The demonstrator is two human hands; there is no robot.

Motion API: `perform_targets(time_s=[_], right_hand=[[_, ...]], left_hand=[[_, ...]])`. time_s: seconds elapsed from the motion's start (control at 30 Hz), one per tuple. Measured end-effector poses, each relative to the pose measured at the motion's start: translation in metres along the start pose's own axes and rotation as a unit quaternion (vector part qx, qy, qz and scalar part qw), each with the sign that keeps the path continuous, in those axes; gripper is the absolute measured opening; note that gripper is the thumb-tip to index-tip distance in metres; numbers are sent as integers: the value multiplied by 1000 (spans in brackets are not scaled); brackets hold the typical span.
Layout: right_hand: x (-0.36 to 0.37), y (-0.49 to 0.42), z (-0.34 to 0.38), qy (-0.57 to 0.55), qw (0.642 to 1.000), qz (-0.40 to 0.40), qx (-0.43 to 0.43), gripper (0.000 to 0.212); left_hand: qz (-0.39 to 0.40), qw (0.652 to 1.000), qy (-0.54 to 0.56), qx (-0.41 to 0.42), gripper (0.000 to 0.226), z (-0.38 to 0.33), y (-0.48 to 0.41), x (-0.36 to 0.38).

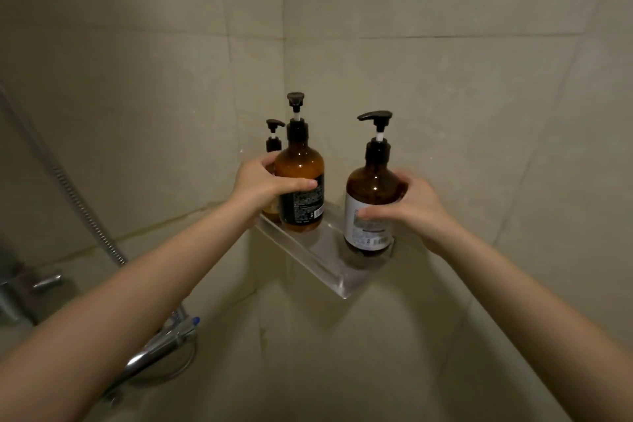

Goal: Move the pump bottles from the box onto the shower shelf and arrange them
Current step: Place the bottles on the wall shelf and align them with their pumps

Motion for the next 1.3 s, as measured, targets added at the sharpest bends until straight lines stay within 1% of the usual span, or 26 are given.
perform_targets(time_s=[0.07, 0.27, 0.43, 0.5, 0.57, 0.6, 0.7, 0.9, 1.1, 1.17, 1.3], right_hand=[[2, -2, -6, 4, 1000, -23, 9, 46], [14, -5, -23, 16, 997, -65, 41, 44], [30, -1, -30, 28, 994, -85, 61, 46], [35, 2, -33, 33, 993, -89, 69, 48], [39, 5, -35, 40, 992, -90, 75, 53], [40, 6, -36, 43, 992, -92, 77, 56], [41, 9, -39, 54, 990, -100, 81, 58], [41, 15, -45, 63, 988, -107, 90, 53], [40, 15, -48, 75, 987, -112, 87, 58], [42, 16, -47, 83, 987, -107, 82, 60], [44, 20, -46, 90, 987, -103, 80, 62]], left_hand=[[15, 1000, -7, -4, 53, 10, -10, 9], [59, 998, -22, -3, 45, 36, -35, 26], [79, 996, -27, 13, 52, 52, -47, 30], [88, 996, -23, 16, 62, 59, -50, 32], [95, 995, -31, 18, 82, 63, -50, 33], [95, 995, -36, 23, 88, 64, -49, 33], [108, 993, -43, 28, 97, 67, -46, 34], [122, 991, -49, 17, 97, 75, -44, 37], [119, 992, -36, 5, 92, 82, -39, 40], [128, 991, -30, 11, 87, 81, -38, 41], [132, 990, -32, 25, 69, 80, -36, 43]])
Point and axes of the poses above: each hand's wrist, its own y-axis away from the middle knuckle, its own x-axis out of the palm, z = x × y, the point moved 9 cm from there along -y, towards the middle knuckle, and after that the axes turned 9 degrees about -z, right-handed, at the moved point
